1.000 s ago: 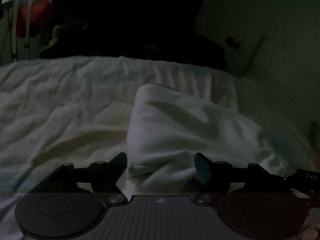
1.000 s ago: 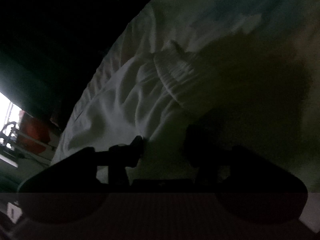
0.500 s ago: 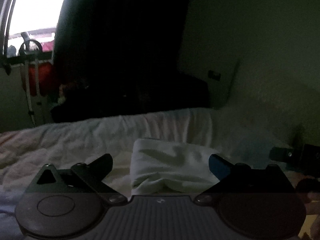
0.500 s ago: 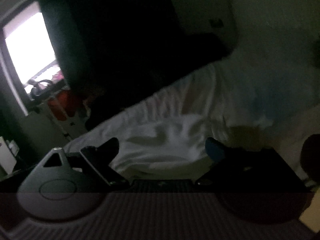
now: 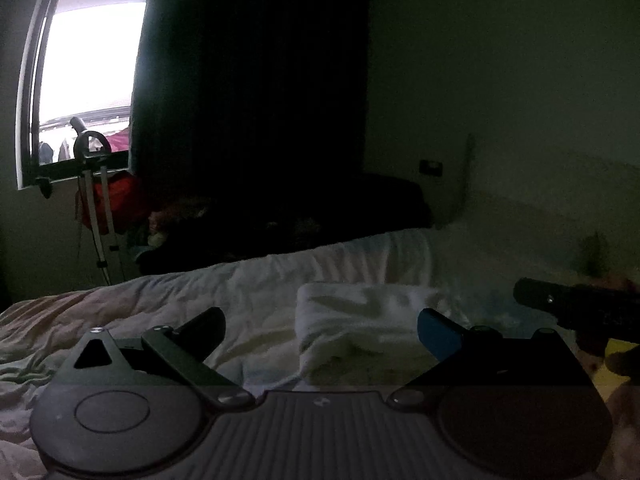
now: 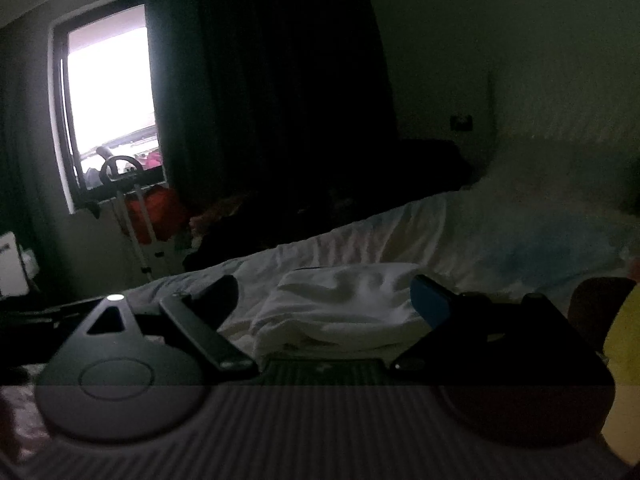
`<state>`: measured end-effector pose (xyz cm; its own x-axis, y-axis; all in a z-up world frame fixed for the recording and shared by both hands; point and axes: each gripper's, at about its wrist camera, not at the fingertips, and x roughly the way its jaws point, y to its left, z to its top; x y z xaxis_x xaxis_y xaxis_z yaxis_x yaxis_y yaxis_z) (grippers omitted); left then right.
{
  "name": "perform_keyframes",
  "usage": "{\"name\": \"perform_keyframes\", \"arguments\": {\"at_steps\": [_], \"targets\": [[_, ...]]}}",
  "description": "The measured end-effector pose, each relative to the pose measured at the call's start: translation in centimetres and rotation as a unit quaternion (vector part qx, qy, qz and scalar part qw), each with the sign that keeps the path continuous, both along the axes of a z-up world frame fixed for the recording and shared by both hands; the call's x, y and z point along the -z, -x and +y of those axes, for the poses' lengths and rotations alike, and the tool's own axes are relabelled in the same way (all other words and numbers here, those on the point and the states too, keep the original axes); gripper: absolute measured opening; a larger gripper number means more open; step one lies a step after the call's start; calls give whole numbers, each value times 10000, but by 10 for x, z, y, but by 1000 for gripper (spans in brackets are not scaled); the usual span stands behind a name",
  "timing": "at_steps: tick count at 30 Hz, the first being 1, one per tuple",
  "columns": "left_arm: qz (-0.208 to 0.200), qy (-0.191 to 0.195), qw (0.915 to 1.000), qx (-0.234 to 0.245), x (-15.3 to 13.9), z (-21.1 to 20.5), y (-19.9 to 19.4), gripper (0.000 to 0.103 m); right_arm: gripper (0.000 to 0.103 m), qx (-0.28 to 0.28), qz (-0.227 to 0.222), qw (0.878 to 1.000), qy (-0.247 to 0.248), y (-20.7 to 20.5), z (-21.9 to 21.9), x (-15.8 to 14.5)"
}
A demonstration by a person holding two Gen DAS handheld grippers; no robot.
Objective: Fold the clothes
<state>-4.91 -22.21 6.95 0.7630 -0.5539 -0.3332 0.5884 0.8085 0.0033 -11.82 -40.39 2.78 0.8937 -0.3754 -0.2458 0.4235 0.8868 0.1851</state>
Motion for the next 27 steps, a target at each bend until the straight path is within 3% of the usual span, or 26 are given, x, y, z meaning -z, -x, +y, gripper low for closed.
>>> {"name": "perform_keyframes", "arguments": {"at_steps": [12, 22, 27], "targets": [[-129, 197, 9997, -101, 50, 21, 3, 100, 94, 270, 270, 9985, 401, -10, 25, 37], [-82, 299, 9990, -336, 58, 40, 1, 103, 94, 490, 391, 9956, 703, -15, 35, 52], [-54, 175, 9991, -386, 63, 40, 1, 103, 94, 453, 446, 9965, 544, -14, 29, 54]]}}
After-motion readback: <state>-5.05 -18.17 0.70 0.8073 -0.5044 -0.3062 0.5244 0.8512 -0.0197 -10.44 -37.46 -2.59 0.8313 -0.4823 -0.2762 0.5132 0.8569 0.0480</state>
